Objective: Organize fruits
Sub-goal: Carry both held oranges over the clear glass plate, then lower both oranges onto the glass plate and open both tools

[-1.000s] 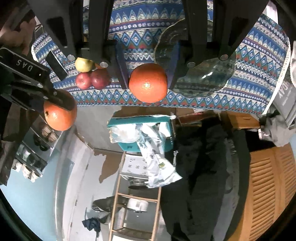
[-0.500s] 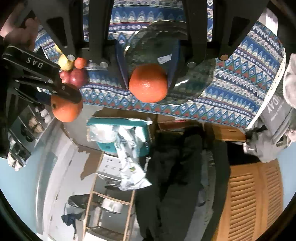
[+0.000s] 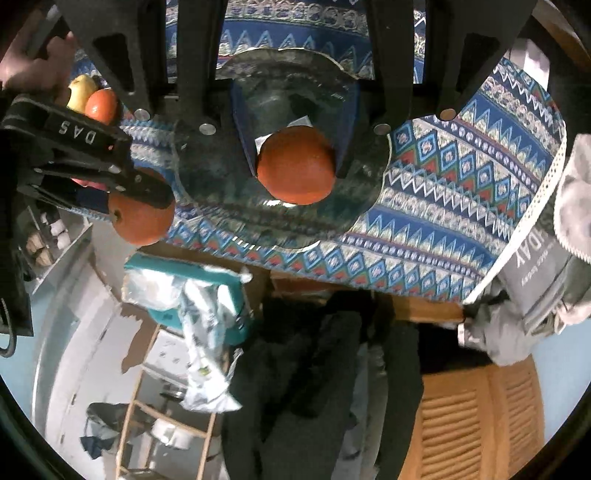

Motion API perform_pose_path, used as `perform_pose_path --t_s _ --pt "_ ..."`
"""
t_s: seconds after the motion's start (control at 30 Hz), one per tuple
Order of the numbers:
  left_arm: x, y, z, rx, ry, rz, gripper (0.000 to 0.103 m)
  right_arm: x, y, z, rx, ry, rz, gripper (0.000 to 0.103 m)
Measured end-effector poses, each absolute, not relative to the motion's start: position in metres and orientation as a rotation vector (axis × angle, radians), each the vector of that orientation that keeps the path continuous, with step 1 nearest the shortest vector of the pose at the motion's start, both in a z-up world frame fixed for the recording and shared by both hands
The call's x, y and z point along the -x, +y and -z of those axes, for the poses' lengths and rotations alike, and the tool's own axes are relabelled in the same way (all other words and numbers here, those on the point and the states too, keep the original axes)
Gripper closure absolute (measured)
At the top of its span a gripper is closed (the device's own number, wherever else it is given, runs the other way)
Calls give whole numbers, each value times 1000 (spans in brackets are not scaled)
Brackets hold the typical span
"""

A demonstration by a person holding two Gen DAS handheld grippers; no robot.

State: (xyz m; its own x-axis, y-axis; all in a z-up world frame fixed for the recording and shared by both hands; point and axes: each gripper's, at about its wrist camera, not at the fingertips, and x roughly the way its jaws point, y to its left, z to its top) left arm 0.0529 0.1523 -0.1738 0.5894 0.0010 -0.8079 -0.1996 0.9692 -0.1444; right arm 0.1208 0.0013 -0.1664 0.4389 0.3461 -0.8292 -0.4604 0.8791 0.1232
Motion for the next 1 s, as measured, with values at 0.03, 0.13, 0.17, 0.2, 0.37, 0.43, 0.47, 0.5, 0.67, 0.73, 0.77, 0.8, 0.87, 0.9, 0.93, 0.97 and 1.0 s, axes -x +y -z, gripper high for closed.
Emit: perform_pose_path --t_s 0.03,0.13,0.17,0.2,0.37,0.43,0.47,0.5,0.67,0.73,0.77,0.8,0.87,0.9,0.93,0.97,1.0 --pt "-54 156 180 242 951 -120 60 -121 5 171 138 1009 -509 38" --pt "-56 163 195 266 992 -128 60 -122 18 187 166 1054 -527 38" --pt "-57 164 200 265 1007 -134 60 -123 21 194 172 1071 -532 38" --pt "-58 165 204 263 1016 -140 60 -125 23 198 176 1083 -535 38" --pt "-59 169 226 272 1077 -149 60 -127 33 220 204 1149 -550 38" --pt "-60 169 232 276 1094 -148 60 -127 38 229 227 1171 -554 38" --pt "-61 169 235 276 1106 -148 60 -126 40 233 239 1178 -557 38" --pt "-61 169 238 276 1115 -149 60 -126 42 236 248 1184 -559 38" --pt "-63 169 252 278 1157 -151 60 -125 45 248 283 1218 -567 38" --pt "-62 169 256 278 1175 -152 60 -125 45 252 288 1228 -565 38" --pt "-62 169 259 281 1188 -152 60 -126 44 253 289 1235 -563 38" --pt "-62 169 262 284 1197 -150 60 -126 44 255 289 1240 -561 38" --pt "-62 169 265 296 1213 -149 60 -127 42 257 285 1248 -557 38" --pt "-62 170 266 301 1211 -148 60 -128 42 257 283 1251 -556 38" --pt "-62 170 265 300 1208 -151 59 -129 41 258 280 1256 -555 37" --pt "-62 169 263 294 1206 -153 54 -130 39 259 278 1261 -552 37" --pt "-62 169 262 289 1205 -156 45 -130 39 259 277 1262 -549 37"
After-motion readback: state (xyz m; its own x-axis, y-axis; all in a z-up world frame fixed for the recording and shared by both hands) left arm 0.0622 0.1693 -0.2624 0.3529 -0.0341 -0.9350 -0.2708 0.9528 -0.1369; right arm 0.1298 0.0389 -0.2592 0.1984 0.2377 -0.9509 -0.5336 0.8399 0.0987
